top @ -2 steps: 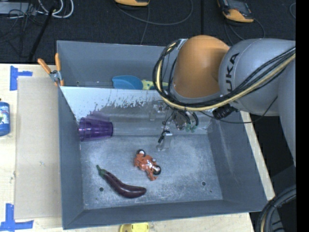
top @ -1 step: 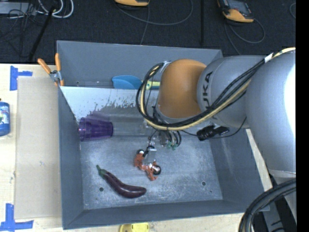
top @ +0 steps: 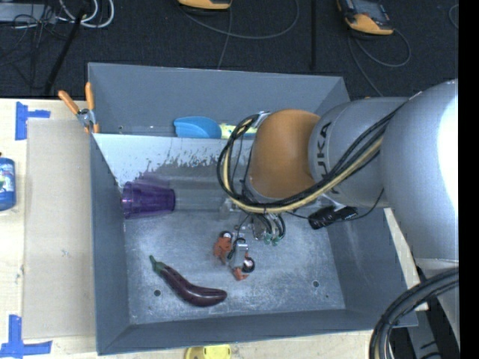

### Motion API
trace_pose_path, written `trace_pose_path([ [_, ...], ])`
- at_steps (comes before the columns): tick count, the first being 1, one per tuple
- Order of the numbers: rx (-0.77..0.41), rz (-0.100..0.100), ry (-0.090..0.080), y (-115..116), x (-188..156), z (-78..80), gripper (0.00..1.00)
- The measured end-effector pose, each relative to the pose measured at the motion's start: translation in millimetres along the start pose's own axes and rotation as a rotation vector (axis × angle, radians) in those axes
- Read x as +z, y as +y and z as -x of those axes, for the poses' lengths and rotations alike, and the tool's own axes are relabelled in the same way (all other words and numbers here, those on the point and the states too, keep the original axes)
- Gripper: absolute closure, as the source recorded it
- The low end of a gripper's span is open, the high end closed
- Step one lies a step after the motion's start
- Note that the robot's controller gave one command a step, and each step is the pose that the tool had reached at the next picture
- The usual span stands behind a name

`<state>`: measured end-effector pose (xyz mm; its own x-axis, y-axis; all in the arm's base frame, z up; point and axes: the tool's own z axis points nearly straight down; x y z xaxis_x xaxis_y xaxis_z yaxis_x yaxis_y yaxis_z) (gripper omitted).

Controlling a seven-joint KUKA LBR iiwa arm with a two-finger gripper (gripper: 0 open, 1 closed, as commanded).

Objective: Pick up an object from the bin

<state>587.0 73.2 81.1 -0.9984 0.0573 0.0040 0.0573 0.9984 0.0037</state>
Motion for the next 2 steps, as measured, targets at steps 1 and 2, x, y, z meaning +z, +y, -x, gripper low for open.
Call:
trace_pose_path([
  [1, -0.045, -0.002, -0.004, -26.0, 7.5, 8.5, 1.0],
  [2, -0.044, -0.002, -0.004, -26.1, 7.5, 8.5, 1.0],
])
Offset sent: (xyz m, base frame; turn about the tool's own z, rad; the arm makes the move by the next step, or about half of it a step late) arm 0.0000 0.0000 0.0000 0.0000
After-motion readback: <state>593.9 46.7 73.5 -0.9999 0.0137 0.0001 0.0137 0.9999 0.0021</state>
